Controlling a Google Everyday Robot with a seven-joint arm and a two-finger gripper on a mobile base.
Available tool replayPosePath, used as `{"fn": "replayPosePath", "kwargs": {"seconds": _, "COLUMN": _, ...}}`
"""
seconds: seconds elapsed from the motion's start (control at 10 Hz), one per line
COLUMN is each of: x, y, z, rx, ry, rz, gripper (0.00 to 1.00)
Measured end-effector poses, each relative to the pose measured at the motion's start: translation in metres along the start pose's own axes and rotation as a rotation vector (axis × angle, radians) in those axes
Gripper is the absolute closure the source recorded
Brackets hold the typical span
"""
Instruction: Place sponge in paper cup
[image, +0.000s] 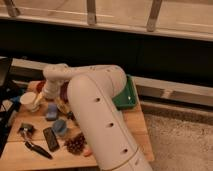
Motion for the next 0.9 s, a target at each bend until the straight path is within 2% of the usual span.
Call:
{"fn": "replayPosePath", "kwargs": {"seconds": 0.6, "x": -0.006, "y": -0.008, "z": 0.009, "rx": -0.001, "ry": 0.011, "rz": -0.041, "gripper": 0.2}}
{"fn": "replayPosePath", "kwargs": {"seconds": 0.9, "x": -0.013, "y": 0.001, "z": 0.016, "rx": 0.031, "ry": 0.035, "rz": -0.094, "gripper": 0.2}}
